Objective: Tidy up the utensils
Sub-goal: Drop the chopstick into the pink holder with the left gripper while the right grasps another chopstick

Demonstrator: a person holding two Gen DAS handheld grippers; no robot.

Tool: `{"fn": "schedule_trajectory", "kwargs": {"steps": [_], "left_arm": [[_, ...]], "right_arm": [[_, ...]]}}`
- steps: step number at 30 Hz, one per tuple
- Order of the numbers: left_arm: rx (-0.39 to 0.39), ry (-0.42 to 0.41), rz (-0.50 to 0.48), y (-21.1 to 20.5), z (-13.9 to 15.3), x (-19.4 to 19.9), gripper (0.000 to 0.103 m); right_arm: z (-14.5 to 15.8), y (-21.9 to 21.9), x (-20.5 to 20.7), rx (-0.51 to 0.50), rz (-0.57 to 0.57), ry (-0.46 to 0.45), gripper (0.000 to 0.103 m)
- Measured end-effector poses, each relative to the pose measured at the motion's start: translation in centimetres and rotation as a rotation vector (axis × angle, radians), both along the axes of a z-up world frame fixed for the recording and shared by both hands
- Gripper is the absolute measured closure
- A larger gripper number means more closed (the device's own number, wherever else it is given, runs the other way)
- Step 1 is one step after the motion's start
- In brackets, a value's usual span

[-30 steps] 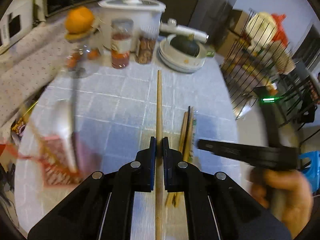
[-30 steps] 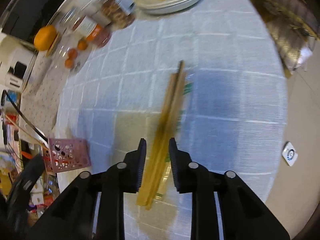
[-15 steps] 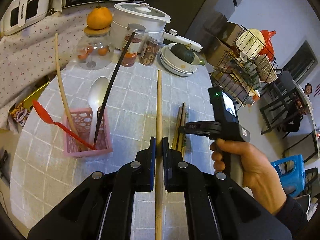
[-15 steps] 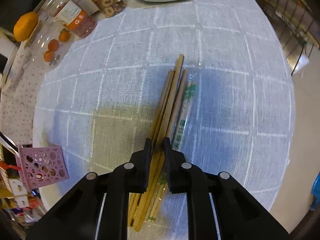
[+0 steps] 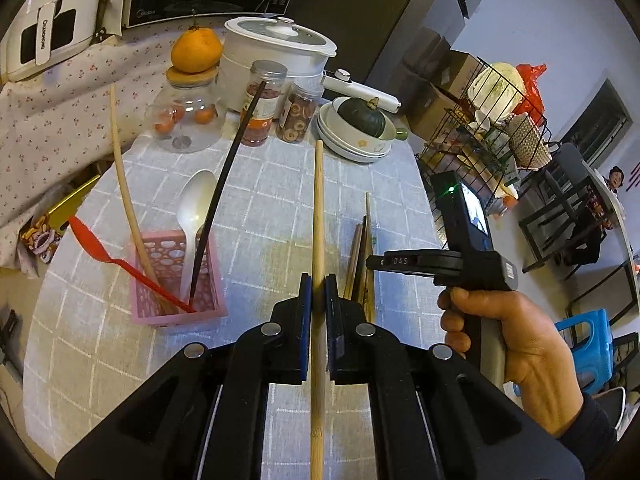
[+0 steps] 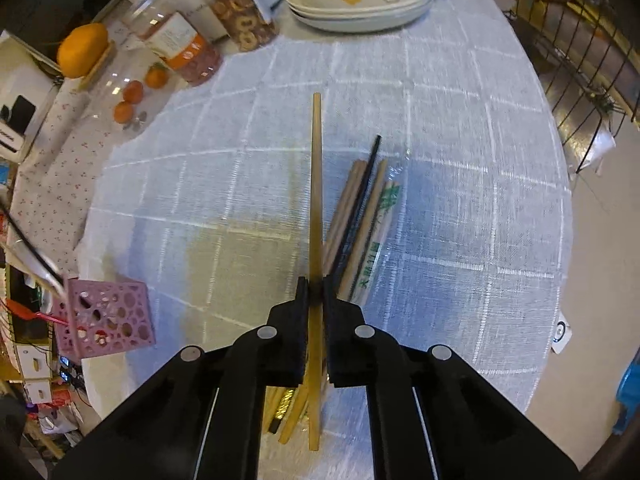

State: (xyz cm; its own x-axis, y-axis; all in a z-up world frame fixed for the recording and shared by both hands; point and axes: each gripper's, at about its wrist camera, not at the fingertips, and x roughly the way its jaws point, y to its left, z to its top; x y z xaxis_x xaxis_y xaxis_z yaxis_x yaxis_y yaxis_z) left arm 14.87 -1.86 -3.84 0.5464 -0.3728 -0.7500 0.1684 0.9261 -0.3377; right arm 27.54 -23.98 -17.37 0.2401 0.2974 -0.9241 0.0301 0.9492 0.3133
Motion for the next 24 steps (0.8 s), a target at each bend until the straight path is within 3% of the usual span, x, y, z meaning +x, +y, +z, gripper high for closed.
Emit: {"fn": "schedule_trajectory", "kwargs": {"steps": [8,16,24], "left_arm": [[-0.008,-0.033,0.007,0.0,0.4,0.0,0.098],[-0.04,-0.084,0.031,1.1,1.6,0.0,0.098],[-0.097,-0.21,0.157,6.0,4.2,0.4,0.098]], "right_arm": [[3.6,1.9,-1.3,-0.017,0.06,-0.128,0.096],[7.1,1.9,-2.7,0.035,0.071,-0.241,0.096],[13.2,3.3,-5.6,0.103,0.107,-0.57,0.096]]}}
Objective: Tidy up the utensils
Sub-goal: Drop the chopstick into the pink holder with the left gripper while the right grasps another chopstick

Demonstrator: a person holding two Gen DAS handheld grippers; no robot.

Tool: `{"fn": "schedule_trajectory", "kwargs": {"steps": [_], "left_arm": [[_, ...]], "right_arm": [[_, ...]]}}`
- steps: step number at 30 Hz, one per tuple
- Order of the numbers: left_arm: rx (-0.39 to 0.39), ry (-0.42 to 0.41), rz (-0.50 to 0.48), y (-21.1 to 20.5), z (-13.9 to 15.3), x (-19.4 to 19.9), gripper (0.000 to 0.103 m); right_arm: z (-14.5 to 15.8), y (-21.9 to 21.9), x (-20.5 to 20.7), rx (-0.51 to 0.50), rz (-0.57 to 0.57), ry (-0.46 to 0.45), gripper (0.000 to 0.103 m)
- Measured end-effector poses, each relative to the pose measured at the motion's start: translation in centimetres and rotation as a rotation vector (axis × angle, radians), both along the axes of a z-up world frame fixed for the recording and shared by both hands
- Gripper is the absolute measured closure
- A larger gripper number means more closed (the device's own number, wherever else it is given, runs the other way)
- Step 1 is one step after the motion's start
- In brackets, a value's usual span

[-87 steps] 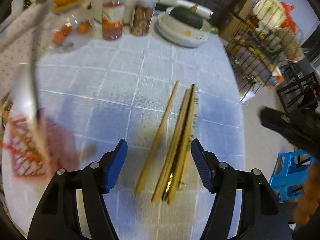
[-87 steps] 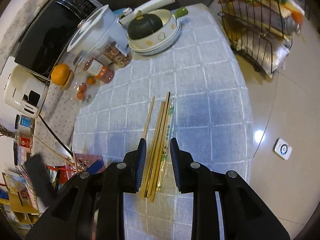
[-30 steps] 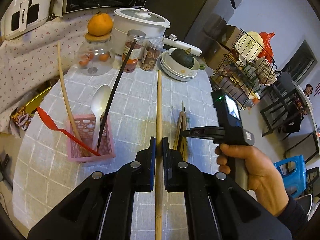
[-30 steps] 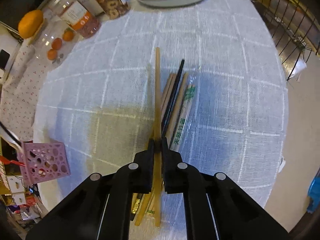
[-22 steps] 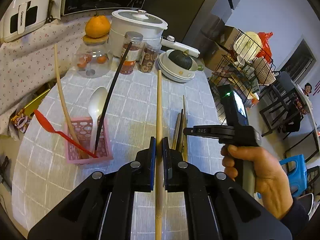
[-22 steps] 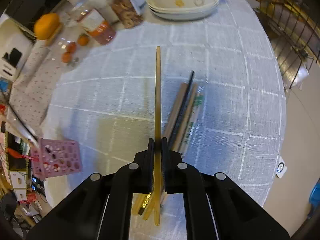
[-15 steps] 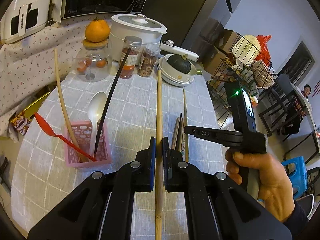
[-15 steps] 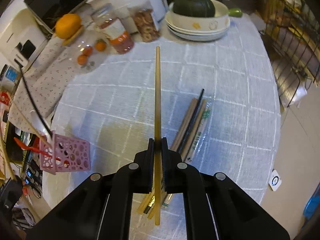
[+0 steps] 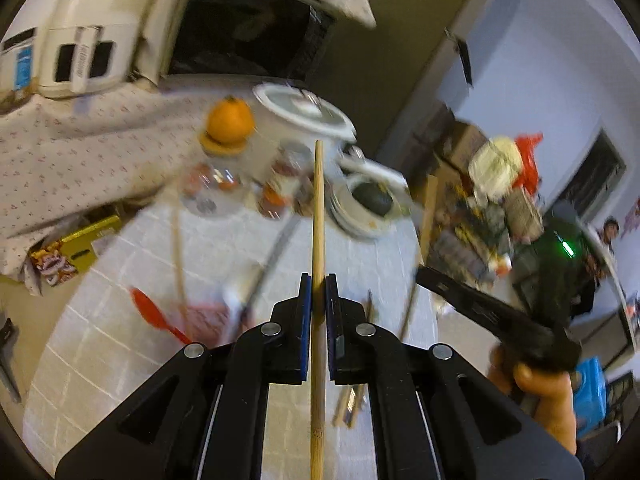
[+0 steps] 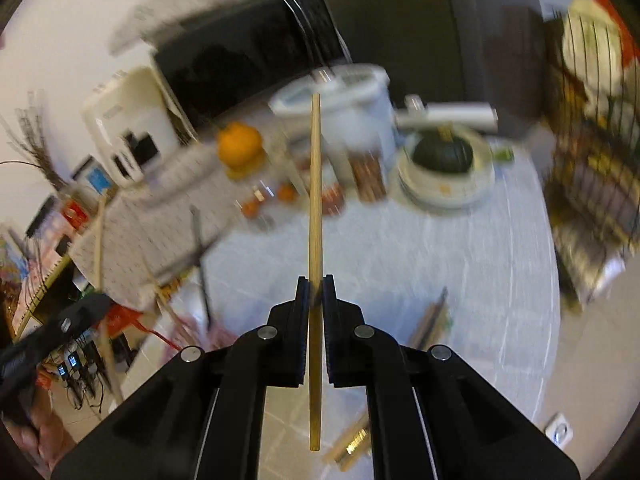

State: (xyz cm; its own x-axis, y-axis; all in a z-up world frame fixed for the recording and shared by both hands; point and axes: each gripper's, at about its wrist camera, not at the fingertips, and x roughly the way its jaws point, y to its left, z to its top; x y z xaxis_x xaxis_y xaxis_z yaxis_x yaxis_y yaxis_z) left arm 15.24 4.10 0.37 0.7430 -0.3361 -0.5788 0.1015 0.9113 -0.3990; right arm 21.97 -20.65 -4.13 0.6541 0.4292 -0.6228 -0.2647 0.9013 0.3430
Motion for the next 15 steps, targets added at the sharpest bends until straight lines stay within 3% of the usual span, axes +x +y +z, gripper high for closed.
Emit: {"fn": "schedule_trajectory", "kwargs": {"steps": [6,15], "left_arm": [[0.034,-0.155,0.126,2.7,0.4,0.4,0.097],[0.083,-0.329,0.179,3.2,-1.8,2.2,0.097]], "right_arm": [[2.1,1.3,-1.7,0.041,0.016,-0.165,0.096],[2.8,2.7,-2.9,0.094,0.063,-0.236,0.096]]}}
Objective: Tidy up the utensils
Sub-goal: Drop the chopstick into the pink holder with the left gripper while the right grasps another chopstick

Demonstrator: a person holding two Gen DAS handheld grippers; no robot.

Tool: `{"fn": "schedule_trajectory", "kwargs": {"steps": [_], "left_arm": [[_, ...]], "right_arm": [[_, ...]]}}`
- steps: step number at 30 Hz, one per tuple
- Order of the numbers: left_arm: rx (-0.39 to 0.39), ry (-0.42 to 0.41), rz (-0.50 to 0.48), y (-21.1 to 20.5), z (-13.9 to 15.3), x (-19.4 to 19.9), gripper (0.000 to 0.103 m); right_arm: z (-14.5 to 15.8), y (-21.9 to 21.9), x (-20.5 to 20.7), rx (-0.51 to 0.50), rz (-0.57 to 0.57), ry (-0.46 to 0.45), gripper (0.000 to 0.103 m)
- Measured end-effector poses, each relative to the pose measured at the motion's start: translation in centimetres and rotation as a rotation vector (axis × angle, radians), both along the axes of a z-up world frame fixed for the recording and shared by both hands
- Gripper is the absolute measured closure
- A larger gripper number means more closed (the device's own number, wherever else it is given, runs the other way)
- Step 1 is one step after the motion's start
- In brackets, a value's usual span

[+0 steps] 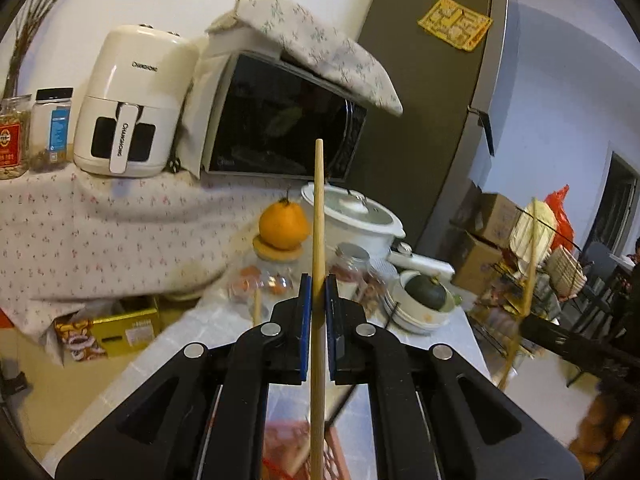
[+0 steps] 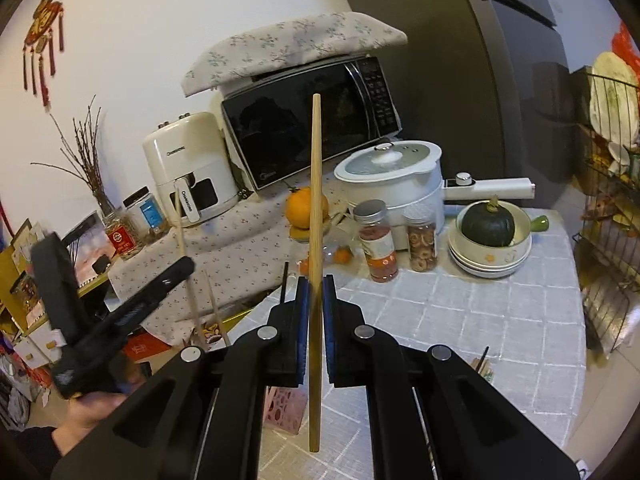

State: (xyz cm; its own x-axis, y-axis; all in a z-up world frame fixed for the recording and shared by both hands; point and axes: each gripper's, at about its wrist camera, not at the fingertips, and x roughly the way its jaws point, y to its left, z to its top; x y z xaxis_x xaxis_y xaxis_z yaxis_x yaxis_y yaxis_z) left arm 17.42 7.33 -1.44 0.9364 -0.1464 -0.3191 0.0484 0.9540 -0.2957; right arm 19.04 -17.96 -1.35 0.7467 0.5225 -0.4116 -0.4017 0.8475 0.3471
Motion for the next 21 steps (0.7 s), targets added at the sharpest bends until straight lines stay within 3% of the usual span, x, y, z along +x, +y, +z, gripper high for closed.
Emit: {"fn": "schedule_trajectory", "kwargs": {"steps": [7,13,16,17,18,19,21], "left_arm": [[0.022,-0.022,0.042,0.4,-1.7,0.7,0.097],[0.079,0.044,0.035,-0.6,-2.9,0.7,0.097],[0.094,0.119,0.014,-0.8,-3.4,0.8,0.096],[0.088,0.143,0.007,-0.7,-3.5,0.8,0.092],[0.072,0.188,0.001,-0.5,-3.5,0.8,0.077],[0.055,0.212,0.0,-0.3,-3.4,0.9,0.071],[0.007,0.243,0.012,0.5,-2.2,0.3,0.065]], "right_arm": [[-0.1,0.1,-0.1,0.02,0.016,-0.009,0.096],[-0.2,0.3,-0.3,0.028,0.025,-0.018,0.096],[-0.3,0.5,-0.3,0.033,0.029,-0.023,0.096],[-0.4,0.7,-0.4,0.034,0.032,-0.023,0.096],[-0.5,0.9,-0.4,0.034,0.034,-0.022,0.096],[-0.6,1.1,-0.4,0.035,0.034,-0.022,0.096],[-0.8,1.5,-0.3,0.04,0.035,-0.021,0.096]]}}
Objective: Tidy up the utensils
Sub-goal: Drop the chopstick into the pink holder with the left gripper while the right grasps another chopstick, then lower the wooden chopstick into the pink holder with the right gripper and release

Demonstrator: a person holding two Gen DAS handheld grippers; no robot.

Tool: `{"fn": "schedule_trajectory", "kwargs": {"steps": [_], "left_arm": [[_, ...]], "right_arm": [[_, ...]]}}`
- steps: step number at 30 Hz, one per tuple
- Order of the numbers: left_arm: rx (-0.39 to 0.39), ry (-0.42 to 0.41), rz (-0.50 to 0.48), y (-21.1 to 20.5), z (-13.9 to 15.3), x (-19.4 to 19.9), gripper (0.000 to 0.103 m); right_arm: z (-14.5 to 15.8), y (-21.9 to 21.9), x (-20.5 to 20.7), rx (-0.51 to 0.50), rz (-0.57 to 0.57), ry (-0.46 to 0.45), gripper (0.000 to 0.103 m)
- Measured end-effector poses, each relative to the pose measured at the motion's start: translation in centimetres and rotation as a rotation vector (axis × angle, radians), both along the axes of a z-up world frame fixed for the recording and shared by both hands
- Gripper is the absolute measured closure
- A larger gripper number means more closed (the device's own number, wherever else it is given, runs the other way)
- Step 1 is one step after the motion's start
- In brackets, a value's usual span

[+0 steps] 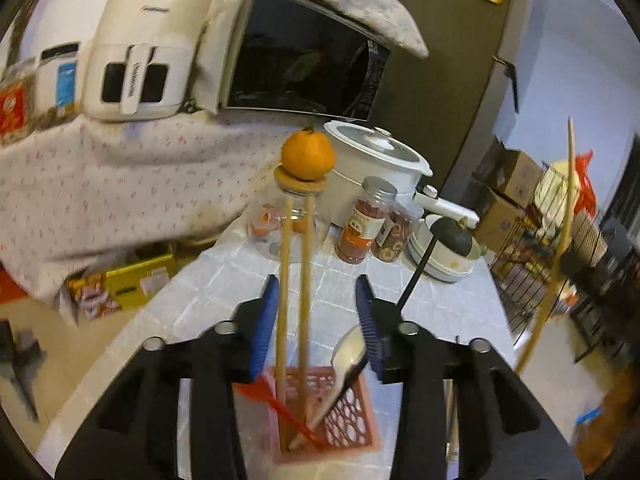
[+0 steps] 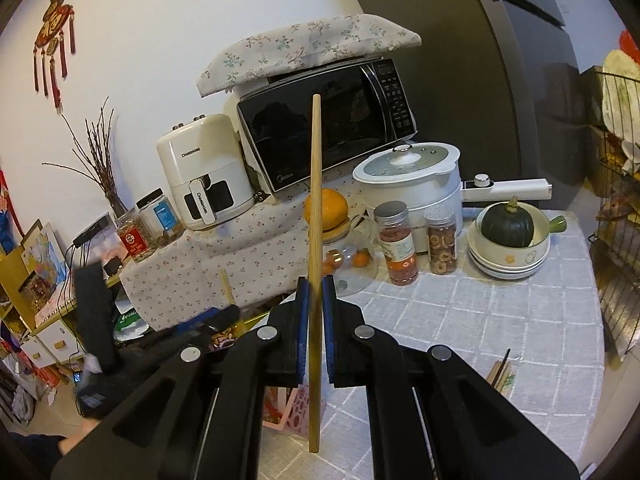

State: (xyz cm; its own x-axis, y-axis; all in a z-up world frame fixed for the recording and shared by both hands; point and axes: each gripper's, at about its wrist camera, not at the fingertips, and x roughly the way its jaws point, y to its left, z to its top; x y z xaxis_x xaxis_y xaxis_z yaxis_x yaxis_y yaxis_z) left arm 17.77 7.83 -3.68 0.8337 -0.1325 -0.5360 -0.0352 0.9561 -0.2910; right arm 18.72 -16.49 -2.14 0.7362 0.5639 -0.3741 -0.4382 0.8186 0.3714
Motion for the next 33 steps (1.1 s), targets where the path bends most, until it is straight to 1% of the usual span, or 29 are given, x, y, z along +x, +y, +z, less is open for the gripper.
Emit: {"fn": "schedule_trajectory", "kwargs": {"steps": [2,3,5,6,7,8,9,11,14,17,21,24,26,30,33], "left_arm": [[-0.047,0.023,0.006,0.8,1.3,-0.6,0.065],[-0.061,0.039,0.016,1.1,1.8,-1.0,0.062],[-0.065,0.095,0.037,1.8,3.0,-2.0,0.06],[-0.065,0.112,0.039,1.9,3.3,-2.3,0.057],[-0.051,0.135,0.039,2.1,3.7,-2.7,0.055],[-0.032,0.153,0.044,2.0,3.9,-2.8,0.05],[-0.009,0.179,0.056,2.1,3.9,-2.9,0.047],[-0.019,0.199,0.059,2.4,3.6,-3.2,0.045],[-0.008,0.271,0.07,2.7,2.6,-3.1,0.045],[-0.009,0.323,0.088,3.4,1.7,-3.0,0.045],[-0.003,0.361,0.111,4.2,1.0,-3.0,0.044],[-0.039,0.388,0.106,4.6,0.4,-2.9,0.044],[-0.053,0.396,0.109,4.7,0.2,-2.9,0.044],[-0.045,0.394,0.109,4.5,0.3,-2.8,0.044],[-0.05,0.391,0.106,4.4,0.3,-2.7,0.044]], "right_arm": [[-0.2,0.5,0.1,0.015,-0.001,0.003,0.096],[-0.3,0.7,0.2,0.024,-0.001,0.006,0.096],[-0.4,1.1,0.4,0.05,-0.004,0.012,0.096],[-0.5,1.6,0.6,0.058,-0.009,0.009,0.096],[-0.5,2.0,0.6,0.058,-0.013,0.002,0.096],[-0.6,2.5,0.6,0.057,-0.016,-0.007,0.096],[-0.6,2.9,0.6,0.057,-0.016,-0.011,0.096],[-1.0,4.0,0.6,0.056,-0.015,-0.022,0.096],[-1.5,5.3,0.8,0.051,-0.016,-0.028,0.096],[-2.1,6.3,0.9,0.047,-0.028,-0.036,0.096],[-3.0,7.2,1.1,0.033,-0.044,-0.045,0.096],[-3.5,7.6,1.2,0.023,-0.054,-0.045,0.096],[-3.9,7.7,1.2,0.013,-0.062,-0.048,0.096],[-4.7,8.2,1.2,-0.033,-0.061,-0.052,0.095],[-5.0,8.5,1.1,-0.047,-0.058,-0.053,0.095]]}}
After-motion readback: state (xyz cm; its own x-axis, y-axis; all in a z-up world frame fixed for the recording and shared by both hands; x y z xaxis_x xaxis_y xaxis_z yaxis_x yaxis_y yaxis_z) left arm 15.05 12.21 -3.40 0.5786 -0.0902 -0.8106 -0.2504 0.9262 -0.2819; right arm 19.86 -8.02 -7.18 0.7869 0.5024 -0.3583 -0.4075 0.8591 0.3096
